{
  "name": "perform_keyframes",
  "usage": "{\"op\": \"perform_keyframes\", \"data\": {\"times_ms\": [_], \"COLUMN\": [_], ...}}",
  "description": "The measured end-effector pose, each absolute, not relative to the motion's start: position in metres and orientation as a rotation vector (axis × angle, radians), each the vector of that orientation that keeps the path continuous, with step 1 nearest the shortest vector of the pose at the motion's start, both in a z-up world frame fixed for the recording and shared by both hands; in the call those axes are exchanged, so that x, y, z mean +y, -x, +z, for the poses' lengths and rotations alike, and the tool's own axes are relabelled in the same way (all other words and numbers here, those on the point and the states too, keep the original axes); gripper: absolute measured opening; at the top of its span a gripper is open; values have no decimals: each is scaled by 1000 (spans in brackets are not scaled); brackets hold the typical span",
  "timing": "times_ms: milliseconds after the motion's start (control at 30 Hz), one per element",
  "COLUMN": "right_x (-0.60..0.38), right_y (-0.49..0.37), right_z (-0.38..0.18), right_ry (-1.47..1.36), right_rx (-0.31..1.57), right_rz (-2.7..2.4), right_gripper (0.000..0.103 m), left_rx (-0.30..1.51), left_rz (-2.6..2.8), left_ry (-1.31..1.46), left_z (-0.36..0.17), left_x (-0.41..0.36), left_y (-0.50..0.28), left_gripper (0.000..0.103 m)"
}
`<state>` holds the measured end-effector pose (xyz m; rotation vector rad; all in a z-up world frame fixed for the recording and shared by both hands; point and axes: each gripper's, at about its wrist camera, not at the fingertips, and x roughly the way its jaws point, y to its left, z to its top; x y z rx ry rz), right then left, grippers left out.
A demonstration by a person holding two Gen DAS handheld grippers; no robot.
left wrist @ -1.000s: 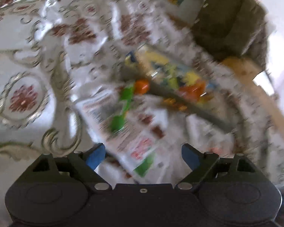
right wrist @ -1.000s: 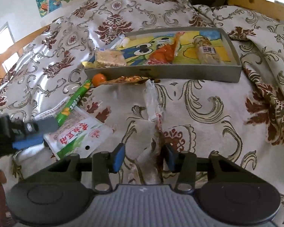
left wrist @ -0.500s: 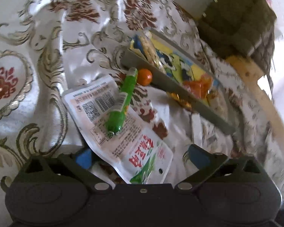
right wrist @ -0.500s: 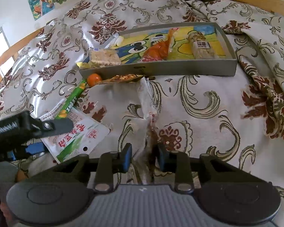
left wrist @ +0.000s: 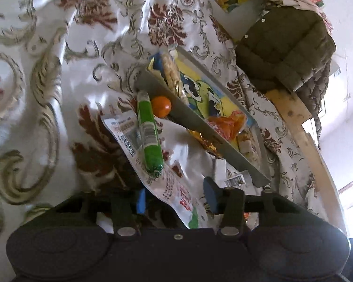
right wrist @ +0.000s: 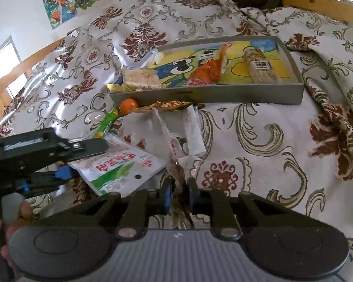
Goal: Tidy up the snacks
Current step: 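Grasp the white green-printed packet with the left tool while the right tool lifts the clear bag, then carry the white packet with the left tool while the right tool carries the clear bag over the tray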
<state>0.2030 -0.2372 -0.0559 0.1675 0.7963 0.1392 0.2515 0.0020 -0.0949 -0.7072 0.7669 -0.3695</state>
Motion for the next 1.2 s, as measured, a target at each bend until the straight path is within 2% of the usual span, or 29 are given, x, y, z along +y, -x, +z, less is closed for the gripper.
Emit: {"op": "perform_keyframes", "data": {"times_ms": [67, 300, 333, 367, 533, 700, 800, 1200], "right_x": [-236, -239, -239, -239, -239, -238, -240, -254], "right_y": [-203, -206, -206, -205, -205, -203, -201, -197], "right_z": [-56, -59, -59, -60, -58, -54, -50, -25], "right_ry": [-158, -183, -182, -181, -179, -173, -179, -216], "right_rx": [797, 809, 809, 808, 794, 771, 754, 640], "right_rz": [140, 134, 134, 134, 136, 140, 139, 116], "right_gripper": [16, 16, 16, 16, 15, 15, 15, 15], "left_rx": [758, 783, 798, 811, 842, 836, 837, 698], "left_rz": [-389, -395, -384, -374, -374, -388, -407, -495], "left_ry": [713, 666, 658, 656, 671, 632, 620, 521], "left_z": [-97, -100, -101, -103, -101, -89, -83, -50], "left_x": [-2, -15, -15, -16, -15, -22, -25, -33], "left_y": [-255, -264, -266, -267, -266, -255, -248, -223], "left_gripper": [42, 42, 40, 34, 24, 19, 10, 9]}}
